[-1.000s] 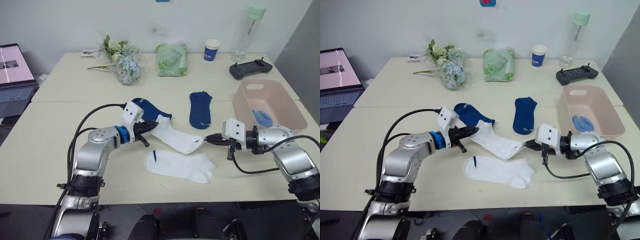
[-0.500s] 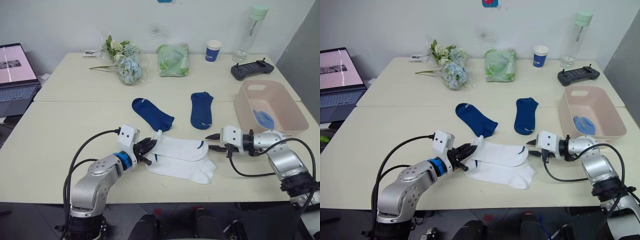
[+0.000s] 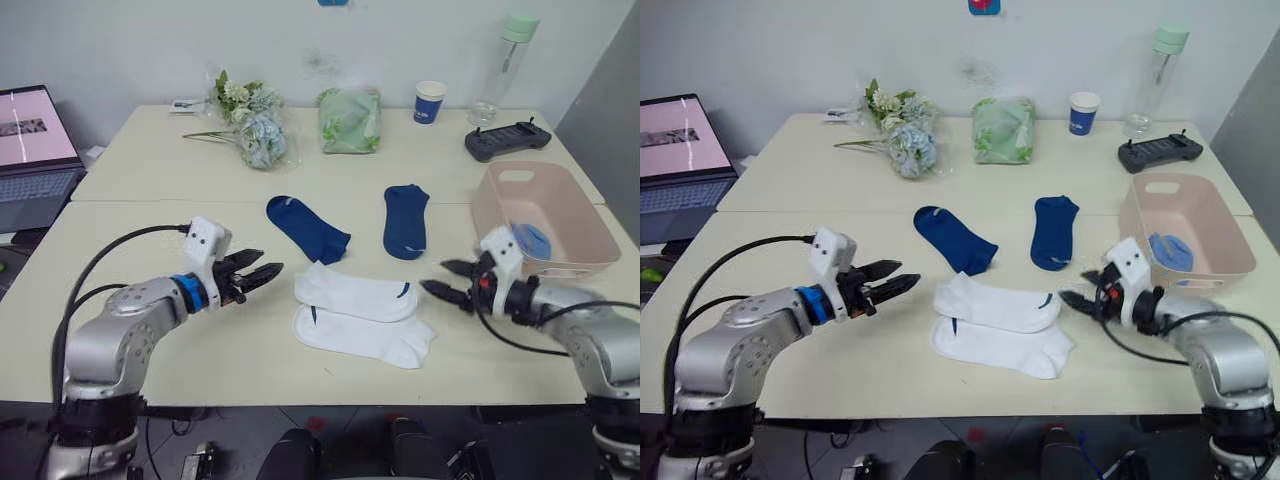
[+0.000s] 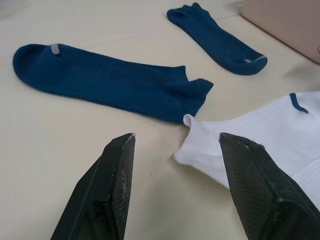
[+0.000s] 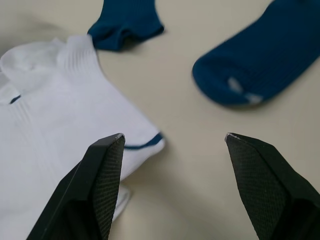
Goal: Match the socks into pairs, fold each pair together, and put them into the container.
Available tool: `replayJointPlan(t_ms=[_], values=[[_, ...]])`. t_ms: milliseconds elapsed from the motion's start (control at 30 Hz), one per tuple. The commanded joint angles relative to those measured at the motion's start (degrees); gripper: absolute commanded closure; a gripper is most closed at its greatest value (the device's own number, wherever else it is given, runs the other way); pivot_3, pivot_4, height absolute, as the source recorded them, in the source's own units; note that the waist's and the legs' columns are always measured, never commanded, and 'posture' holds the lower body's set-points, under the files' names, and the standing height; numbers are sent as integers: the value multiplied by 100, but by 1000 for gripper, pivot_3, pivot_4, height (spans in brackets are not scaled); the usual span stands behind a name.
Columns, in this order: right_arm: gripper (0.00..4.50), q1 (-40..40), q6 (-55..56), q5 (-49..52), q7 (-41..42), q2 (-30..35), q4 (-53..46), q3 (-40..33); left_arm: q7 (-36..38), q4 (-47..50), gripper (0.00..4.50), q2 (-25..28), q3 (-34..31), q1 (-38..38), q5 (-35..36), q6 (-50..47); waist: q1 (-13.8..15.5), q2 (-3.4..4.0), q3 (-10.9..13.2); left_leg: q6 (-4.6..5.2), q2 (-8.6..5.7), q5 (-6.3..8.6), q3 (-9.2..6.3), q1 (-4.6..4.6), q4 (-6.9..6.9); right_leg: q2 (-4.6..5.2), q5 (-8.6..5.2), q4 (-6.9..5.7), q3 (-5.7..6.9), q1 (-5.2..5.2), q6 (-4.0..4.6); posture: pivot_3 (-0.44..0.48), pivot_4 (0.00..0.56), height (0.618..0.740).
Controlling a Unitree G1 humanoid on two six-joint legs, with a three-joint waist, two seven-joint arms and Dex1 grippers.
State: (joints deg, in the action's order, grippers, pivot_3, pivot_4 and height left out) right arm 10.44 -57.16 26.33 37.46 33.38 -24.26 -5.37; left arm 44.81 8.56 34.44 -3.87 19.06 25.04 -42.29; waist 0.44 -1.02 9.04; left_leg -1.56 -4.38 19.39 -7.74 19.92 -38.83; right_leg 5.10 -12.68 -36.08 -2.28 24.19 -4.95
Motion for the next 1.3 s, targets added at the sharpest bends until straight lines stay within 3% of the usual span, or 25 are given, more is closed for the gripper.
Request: replayJointPlan(t_ms=[33, 200, 333, 433, 667, 700, 933, 1167, 1300], values=[[1035, 56, -404, 166, -379, -134, -416, -10, 281, -642, 1727, -131, 516, 437, -377, 656, -20, 0, 0, 0, 1, 0, 1, 0, 0, 0, 0, 0, -2, 2, 0, 0, 150, 740], [1035, 134, -697, 237, -900, -604, -394, -8, 526, -1839, 1727, -465, 1103, 1174, -866, 1303, -69, 0, 0, -1, 0, 0, 2, 0, 1, -7, 1, -4, 2, 8, 1, 0, 150, 740], [1035, 122, -859, 363, -1018, -729, -459, -3, 753, -2124, 1727, -434, 1312, 1309, -1059, 1473, -91, 0, 0, -1, 1, 0, 5, 2, 4, -6, 1, -4, -2, 14, 1, 0, 150, 740], [1652, 102, -833, 437, -996, -763, -476, 3, 854, -2190, 2326, -363, 1299, 1341, -1118, 1460, -91, 0, 0, -1, 1, 0, 4, 3, 4, -6, 1, -4, -1, 14, 1, 0, 150, 740], [4072, 110, -735, 513, -1059, -766, -402, -12, 973, -2104, 4495, -333, 1196, 1286, -1083, 1462, -89, 0, 0, 0, 2, 0, 2, 2, 2, -5, 1, -5, -1, 13, 0, 0, 150, 740], [4422, 131, -718, 521, -1049, -760, -383, -26, 963, -2061, 4500, -350, 1162, 1273, -1047, 1438, -89, 0, 0, 0, 2, 0, 2, 2, 2, -5, 1, -5, -1, 13, 1, 0, 150, 740], [4469, 318, -709, 528, -1068, -763, -324, -69, 832, -1756, 4500, -324, 1027, 1124, -982, 1253, -90, 0, 0, 0, 3, 0, 2, 2, 2, -5, 1, -6, -1, 13, 1, 0, 150, 740], [4469, 1039, -603, 513, -1100, -716, 53, -320, 641, -73, 4500, -185, 452, 535, -87, -114, -138, 1, 0, 0, 8, 0, 0, 2, 2, -5, 1, -10, -3, 15, 0, 0, 150, 740], [4469, 1456, -328, 366, -959, -572, 521, -152, 104, 1067, 4500, -359, 27, 184, 698, -1274, -153, 1, 0, 0, 9, 0, -2, 3, 3, -4, 1, -8, -2, 14, 0, 0, 150, 740]])
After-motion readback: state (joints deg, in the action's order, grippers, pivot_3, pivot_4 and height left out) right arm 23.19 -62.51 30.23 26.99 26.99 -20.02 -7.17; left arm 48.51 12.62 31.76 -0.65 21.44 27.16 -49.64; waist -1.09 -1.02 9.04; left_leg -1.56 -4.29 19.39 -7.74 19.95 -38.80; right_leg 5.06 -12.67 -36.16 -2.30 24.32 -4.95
